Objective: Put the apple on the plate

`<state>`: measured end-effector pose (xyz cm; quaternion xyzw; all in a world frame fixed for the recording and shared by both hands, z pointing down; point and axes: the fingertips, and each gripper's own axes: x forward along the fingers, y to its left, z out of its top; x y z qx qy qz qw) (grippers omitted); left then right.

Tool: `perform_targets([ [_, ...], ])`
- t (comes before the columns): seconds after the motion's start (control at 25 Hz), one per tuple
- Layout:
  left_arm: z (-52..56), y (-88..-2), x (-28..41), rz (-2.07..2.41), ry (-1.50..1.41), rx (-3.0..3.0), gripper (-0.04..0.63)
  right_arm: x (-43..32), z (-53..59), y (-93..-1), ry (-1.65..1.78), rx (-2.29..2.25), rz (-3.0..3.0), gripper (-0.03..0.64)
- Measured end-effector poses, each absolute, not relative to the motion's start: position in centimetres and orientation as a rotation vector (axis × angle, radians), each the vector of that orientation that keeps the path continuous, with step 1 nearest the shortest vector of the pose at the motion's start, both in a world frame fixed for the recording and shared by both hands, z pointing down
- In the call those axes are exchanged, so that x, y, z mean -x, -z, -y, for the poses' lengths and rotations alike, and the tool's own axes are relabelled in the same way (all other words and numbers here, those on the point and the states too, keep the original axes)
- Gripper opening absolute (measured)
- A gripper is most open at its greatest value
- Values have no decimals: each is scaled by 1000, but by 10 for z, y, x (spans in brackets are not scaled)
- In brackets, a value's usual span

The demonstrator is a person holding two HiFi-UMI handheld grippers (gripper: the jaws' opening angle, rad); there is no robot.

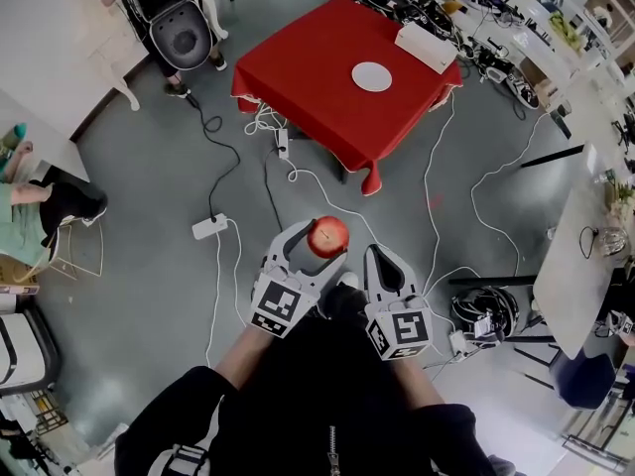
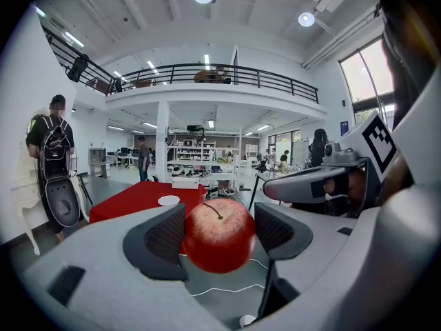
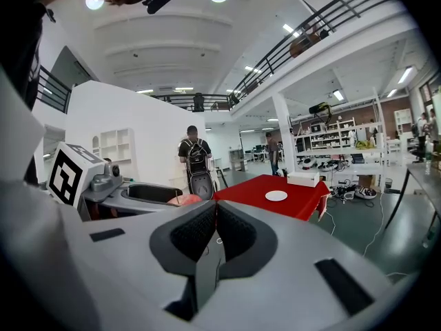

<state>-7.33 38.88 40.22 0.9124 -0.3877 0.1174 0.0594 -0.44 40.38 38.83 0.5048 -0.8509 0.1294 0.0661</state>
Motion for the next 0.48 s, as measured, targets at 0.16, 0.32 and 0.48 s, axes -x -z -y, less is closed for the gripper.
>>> perform_targets([
  [0.16,-372,-401,64,1185,-358,-2757,311,-5,-387,-388,-395,-1510,2572,12],
  [0.32,-350,-398,49,1199,-363,-2754,311,-20,-365,-387,-397,-1496,2581,12],
  [0.48,-327,-392,31,1222,-368,-2747,311,-39,-342,-383,-399,-1474,2594,12],
])
